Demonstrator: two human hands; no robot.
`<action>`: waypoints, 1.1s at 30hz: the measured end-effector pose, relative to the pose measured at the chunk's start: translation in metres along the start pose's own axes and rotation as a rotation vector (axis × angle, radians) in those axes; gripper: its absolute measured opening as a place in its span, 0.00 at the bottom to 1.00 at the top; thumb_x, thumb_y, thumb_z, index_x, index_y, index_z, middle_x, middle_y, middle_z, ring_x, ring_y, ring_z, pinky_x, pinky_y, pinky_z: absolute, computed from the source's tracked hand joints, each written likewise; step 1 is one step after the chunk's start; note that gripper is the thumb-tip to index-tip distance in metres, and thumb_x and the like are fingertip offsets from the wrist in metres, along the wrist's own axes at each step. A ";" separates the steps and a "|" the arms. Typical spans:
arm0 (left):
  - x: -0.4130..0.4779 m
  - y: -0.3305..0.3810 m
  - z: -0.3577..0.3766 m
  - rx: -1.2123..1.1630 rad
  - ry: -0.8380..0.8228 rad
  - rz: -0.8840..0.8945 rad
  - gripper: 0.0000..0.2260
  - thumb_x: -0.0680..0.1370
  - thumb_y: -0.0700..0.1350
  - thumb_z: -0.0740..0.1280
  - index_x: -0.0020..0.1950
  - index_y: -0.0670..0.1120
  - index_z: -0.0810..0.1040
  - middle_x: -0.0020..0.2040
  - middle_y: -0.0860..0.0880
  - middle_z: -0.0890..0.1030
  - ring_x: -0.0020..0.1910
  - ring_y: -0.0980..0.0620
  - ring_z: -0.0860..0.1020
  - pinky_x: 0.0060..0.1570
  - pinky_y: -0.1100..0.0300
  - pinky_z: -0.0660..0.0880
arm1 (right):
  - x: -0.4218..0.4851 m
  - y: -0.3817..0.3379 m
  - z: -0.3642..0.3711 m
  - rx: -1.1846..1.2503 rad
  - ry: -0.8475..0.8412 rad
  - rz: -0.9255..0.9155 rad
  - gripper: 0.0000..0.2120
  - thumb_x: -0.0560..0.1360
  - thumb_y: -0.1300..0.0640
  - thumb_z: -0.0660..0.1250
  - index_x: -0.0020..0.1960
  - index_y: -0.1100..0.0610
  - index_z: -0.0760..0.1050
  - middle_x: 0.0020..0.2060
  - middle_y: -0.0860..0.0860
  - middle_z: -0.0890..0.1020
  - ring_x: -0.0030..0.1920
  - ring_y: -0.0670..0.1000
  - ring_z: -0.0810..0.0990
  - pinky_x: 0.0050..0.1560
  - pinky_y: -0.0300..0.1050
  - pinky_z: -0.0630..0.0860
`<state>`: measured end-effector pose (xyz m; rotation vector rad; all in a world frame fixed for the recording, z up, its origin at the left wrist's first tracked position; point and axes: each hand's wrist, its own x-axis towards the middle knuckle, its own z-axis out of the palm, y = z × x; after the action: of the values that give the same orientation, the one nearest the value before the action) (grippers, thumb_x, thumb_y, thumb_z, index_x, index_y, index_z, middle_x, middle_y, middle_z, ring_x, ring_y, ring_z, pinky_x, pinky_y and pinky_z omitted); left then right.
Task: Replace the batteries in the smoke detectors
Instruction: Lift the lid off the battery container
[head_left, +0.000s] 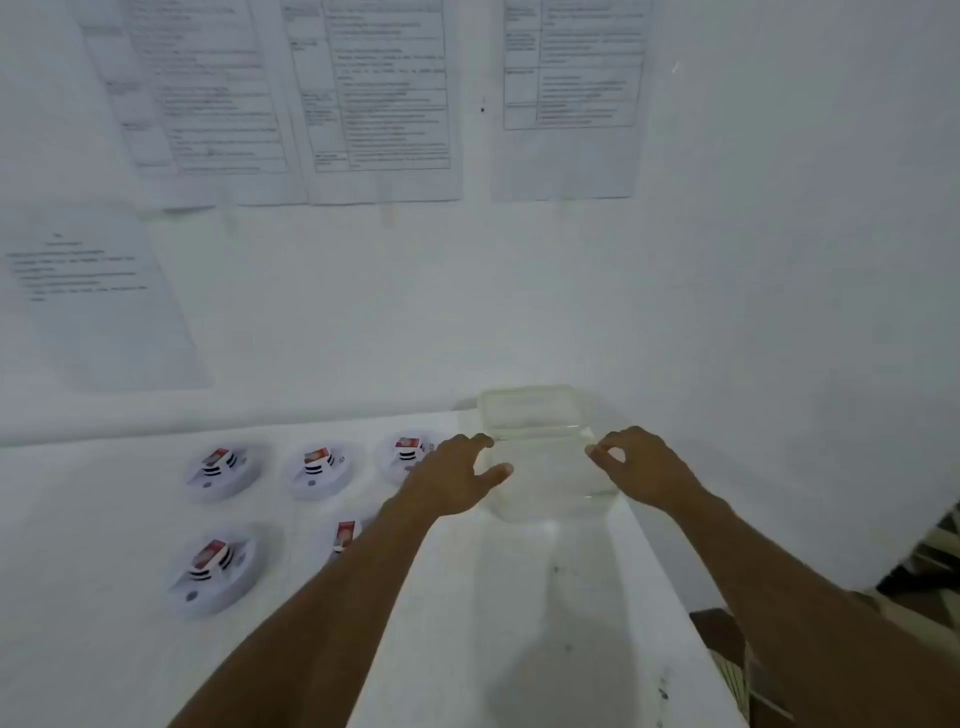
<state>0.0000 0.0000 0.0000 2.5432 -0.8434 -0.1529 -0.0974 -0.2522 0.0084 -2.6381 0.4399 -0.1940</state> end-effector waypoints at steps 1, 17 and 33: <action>0.001 0.004 0.005 -0.046 0.018 -0.020 0.27 0.78 0.64 0.60 0.72 0.51 0.68 0.63 0.45 0.77 0.63 0.47 0.75 0.63 0.50 0.71 | 0.000 0.004 0.002 0.046 0.003 0.007 0.20 0.78 0.38 0.60 0.57 0.51 0.80 0.56 0.52 0.79 0.58 0.53 0.78 0.59 0.49 0.72; -0.038 -0.006 0.042 -0.825 0.283 -0.286 0.10 0.74 0.49 0.74 0.53 0.55 0.77 0.54 0.50 0.78 0.47 0.48 0.79 0.48 0.53 0.78 | -0.024 -0.008 0.039 0.592 -0.160 0.011 0.06 0.79 0.54 0.66 0.56 0.47 0.77 0.53 0.56 0.79 0.50 0.55 0.80 0.40 0.40 0.78; -0.035 -0.019 0.044 -0.811 0.215 -0.103 0.12 0.76 0.46 0.72 0.57 0.55 0.77 0.70 0.57 0.69 0.68 0.59 0.66 0.68 0.55 0.64 | -0.024 -0.017 0.038 0.575 -0.105 0.008 0.05 0.79 0.55 0.66 0.49 0.46 0.78 0.54 0.51 0.73 0.46 0.54 0.77 0.44 0.48 0.77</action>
<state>-0.0286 0.0170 -0.0486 1.7935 -0.4349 -0.1993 -0.1077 -0.2143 -0.0191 -2.0709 0.3020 -0.1504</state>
